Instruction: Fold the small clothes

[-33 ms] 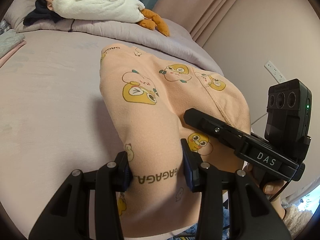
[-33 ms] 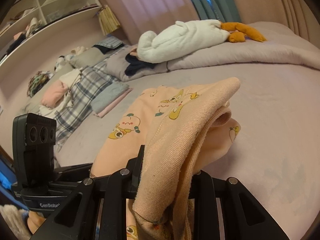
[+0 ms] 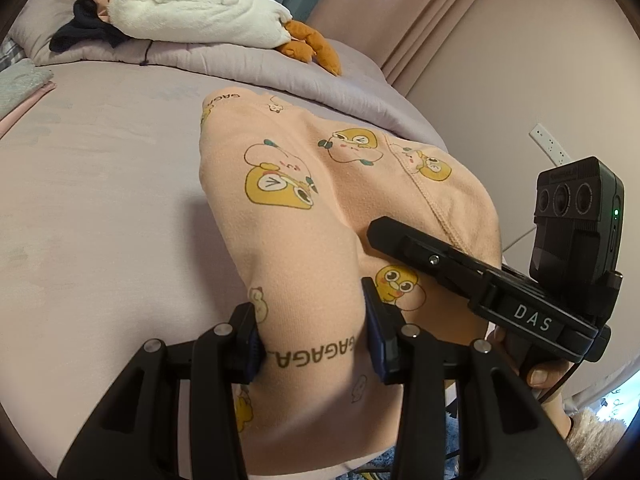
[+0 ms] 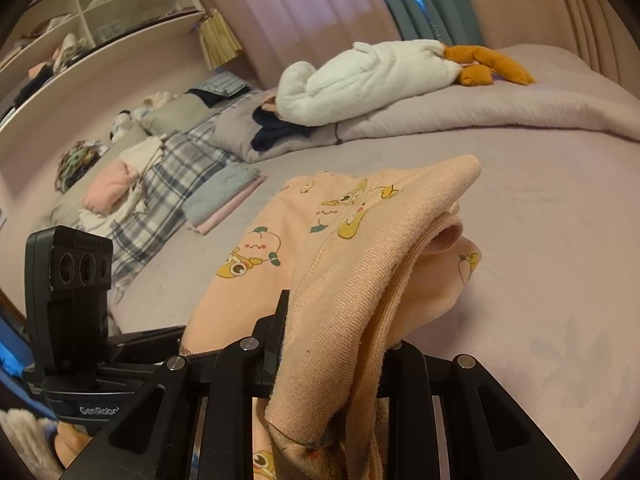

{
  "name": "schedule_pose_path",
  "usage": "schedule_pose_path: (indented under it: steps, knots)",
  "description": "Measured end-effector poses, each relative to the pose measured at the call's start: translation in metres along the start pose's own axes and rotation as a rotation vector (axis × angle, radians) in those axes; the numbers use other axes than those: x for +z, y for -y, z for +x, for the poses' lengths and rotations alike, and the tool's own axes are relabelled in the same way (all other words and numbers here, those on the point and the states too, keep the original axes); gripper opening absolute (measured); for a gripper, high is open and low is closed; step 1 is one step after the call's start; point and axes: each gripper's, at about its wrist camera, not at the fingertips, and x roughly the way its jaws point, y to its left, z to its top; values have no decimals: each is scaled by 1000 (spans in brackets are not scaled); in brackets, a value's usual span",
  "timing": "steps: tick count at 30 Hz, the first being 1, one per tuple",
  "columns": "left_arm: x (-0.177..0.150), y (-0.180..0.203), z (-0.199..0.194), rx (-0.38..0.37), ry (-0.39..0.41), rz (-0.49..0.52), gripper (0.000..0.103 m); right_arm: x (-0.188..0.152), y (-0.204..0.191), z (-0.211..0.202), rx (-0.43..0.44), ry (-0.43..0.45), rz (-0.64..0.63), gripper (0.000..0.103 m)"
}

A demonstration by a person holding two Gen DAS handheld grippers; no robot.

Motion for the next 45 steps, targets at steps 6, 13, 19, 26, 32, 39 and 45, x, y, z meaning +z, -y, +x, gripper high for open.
schedule_pose_path:
  steps: [6,13,19,26,32,39,45]
  knots:
    - [-3,-6,-10,12,13,-16,42,1,-10,5,12,-8,-21,27]
    - [-9,-14,-17,19,20,-41,42,2,-21,14,14,-30,-45,27]
    - [-11,-20,-24,27,25,-54,42,4,-29,22,15,-46,-67,27]
    - [-15,-25,-32,42,30,-72,42,6,-35,30,24,-59,-80,27]
    - [-20,-31,-40,46,34,-86,42,7,-37,37,33,-72,-91,27]
    - [-24,-37,-49,51,41,-99,42,9,-44,44,34,-86,-112,27]
    - [-28,-45,-55,51,46,-118,42,9,-51,50,30,-99,-133,27]
